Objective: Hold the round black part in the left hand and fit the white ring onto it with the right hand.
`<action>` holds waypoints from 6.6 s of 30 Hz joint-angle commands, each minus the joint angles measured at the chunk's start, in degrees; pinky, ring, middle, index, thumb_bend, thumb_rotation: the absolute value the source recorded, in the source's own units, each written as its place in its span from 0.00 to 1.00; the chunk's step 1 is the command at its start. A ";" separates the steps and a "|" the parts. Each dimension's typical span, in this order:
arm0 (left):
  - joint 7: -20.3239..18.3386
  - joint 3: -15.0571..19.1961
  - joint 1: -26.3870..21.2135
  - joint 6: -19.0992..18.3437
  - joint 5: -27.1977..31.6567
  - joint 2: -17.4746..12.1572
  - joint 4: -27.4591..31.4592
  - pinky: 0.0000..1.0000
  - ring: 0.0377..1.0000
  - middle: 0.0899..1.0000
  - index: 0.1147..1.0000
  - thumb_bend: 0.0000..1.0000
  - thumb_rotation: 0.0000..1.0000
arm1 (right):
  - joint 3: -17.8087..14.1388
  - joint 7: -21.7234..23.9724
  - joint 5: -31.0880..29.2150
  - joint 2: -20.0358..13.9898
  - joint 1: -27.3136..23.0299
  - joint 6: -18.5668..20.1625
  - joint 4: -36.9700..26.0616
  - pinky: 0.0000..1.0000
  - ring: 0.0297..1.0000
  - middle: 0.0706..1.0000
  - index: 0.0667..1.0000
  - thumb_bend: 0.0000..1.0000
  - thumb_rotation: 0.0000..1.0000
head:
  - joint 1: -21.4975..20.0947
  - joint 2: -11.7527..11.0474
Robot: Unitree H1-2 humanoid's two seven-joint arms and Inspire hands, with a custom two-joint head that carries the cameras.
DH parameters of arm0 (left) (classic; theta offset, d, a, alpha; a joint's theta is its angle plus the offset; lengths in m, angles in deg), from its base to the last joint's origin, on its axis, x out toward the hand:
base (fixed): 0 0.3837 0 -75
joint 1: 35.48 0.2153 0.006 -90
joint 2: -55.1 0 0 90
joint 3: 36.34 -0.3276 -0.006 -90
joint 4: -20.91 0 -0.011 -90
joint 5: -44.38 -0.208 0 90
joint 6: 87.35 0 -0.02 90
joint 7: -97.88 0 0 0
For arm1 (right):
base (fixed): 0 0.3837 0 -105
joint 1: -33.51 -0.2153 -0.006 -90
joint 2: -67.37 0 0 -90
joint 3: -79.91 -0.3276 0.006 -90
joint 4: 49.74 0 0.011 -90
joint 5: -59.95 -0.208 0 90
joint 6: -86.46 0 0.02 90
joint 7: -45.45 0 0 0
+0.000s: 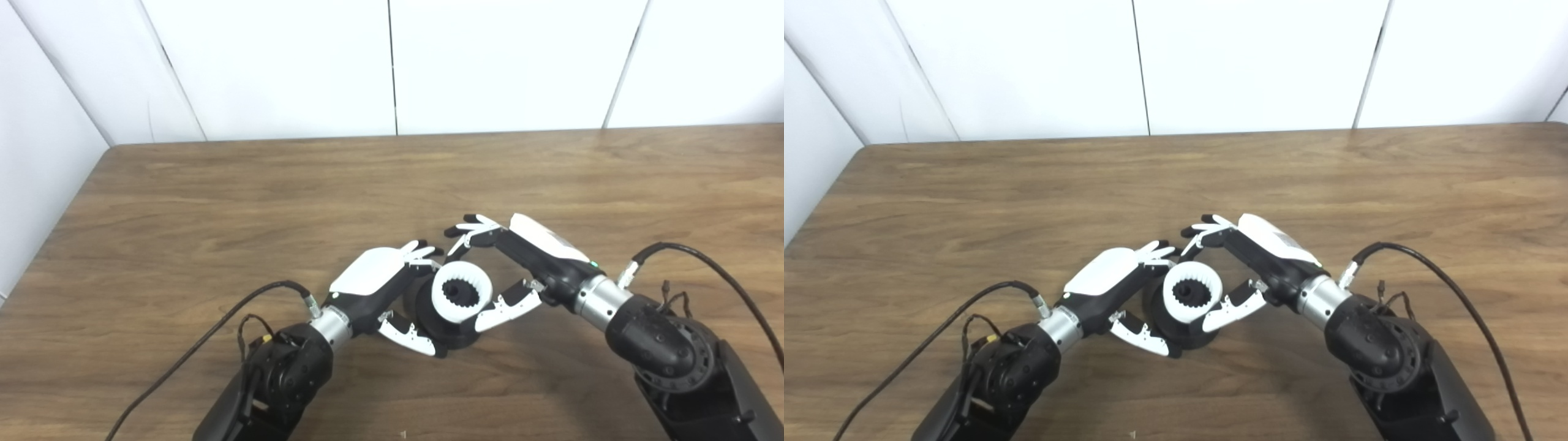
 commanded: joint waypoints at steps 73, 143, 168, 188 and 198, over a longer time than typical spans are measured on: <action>-1.62 -0.19 0.43 -2.31 -0.70 0.46 0.41 0.93 1.00 0.94 0.61 0.74 0.24 | -0.88 1.52 0.12 -0.51 -4.19 -2.88 0.68 0.88 0.97 0.86 0.45 0.52 0.16 | 0.08 2.35; -2.14 -0.41 0.35 -3.65 -1.13 0.41 2.06 0.94 1.00 0.94 0.62 0.73 0.25 | 1.67 2.90 1.88 -0.18 -3.23 -2.90 0.98 0.89 0.98 0.87 0.46 0.52 0.16 | 0.64 3.79; -3.07 -0.15 0.13 -4.07 -1.12 0.32 3.00 0.94 1.00 0.95 0.63 0.72 0.29 | 2.55 3.21 2.65 -1.46 -2.26 -4.93 2.92 0.86 0.96 0.87 0.75 0.96 0.44 | 0.65 4.06; -2.66 -0.05 0.26 -3.95 -1.90 0.88 2.49 0.93 1.00 0.94 0.62 0.73 0.28 | 0.94 2.80 1.63 -1.31 -1.78 -5.53 3.01 0.87 0.96 0.88 0.77 0.97 0.48 | 0.87 3.56; -2.35 0.47 0.87 -3.64 -1.71 0.65 2.44 0.93 1.00 0.94 0.63 0.74 0.27 | -2.56 1.63 -0.74 -0.39 -1.31 -5.08 2.42 0.84 0.97 0.91 0.83 0.98 0.49 | 0.70 3.08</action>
